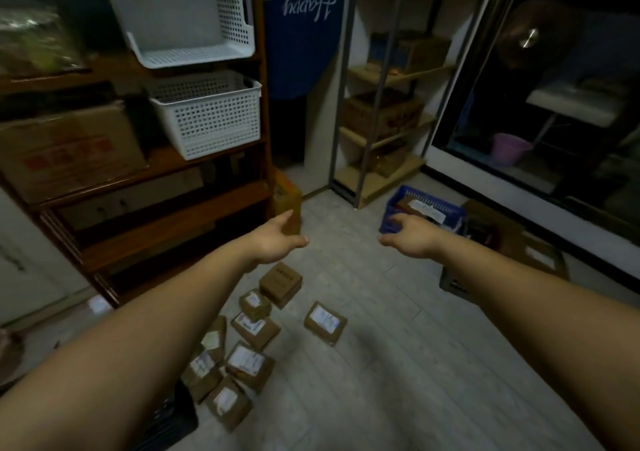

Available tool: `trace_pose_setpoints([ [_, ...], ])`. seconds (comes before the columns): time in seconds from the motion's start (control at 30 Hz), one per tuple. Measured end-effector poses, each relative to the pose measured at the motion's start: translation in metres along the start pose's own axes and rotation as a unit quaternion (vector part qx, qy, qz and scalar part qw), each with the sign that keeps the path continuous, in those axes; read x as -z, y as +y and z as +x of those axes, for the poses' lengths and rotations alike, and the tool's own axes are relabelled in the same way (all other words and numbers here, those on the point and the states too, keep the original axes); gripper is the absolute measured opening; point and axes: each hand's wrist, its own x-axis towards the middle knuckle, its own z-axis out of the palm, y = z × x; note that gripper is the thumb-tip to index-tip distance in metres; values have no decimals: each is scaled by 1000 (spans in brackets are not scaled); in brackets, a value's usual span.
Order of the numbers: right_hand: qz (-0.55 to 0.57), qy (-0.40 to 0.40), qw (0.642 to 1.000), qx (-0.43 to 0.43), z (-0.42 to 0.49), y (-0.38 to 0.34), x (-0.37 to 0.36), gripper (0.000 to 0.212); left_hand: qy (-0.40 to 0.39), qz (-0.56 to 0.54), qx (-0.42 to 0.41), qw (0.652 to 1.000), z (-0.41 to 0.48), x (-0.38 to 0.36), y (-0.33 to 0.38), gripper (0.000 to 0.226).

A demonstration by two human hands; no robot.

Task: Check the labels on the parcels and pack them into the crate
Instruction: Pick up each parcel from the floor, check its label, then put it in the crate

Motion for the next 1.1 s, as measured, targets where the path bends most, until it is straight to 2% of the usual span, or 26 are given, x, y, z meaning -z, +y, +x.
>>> trace_pose_setpoints([
  [0.27, -20, -14, 999, 48, 102, -3, 41, 68, 35, 12, -25, 999, 116, 19, 47, 81],
  [0.47, -52, -26, 997, 49, 174, -2, 79, 72, 46, 3, -22, 999, 206, 34, 92, 79],
  [0.63, -67, -39, 995, 56, 230, 6, 96, 71, 25, -7, -9, 1000, 245, 35, 93, 80],
  [0.8, -91, -89, 986, 111, 288, 6, 78, 69, 54, -79, 59, 994, 262, 28, 59, 80],
  [0.9, -131, -126, 971, 156, 328, 8, 52, 68, 105, -141, 102, 979, 267, 6, 29, 76],
  [1.0, -143, -197, 951, 189, 367, 23, 20, 69, 181, -176, 206, 945, 269, -29, -3, 79],
  [1.1, -140, -275, 930, 198, 401, 52, -23, 69, 209, -206, 276, 915, 270, -80, -39, 79],
])
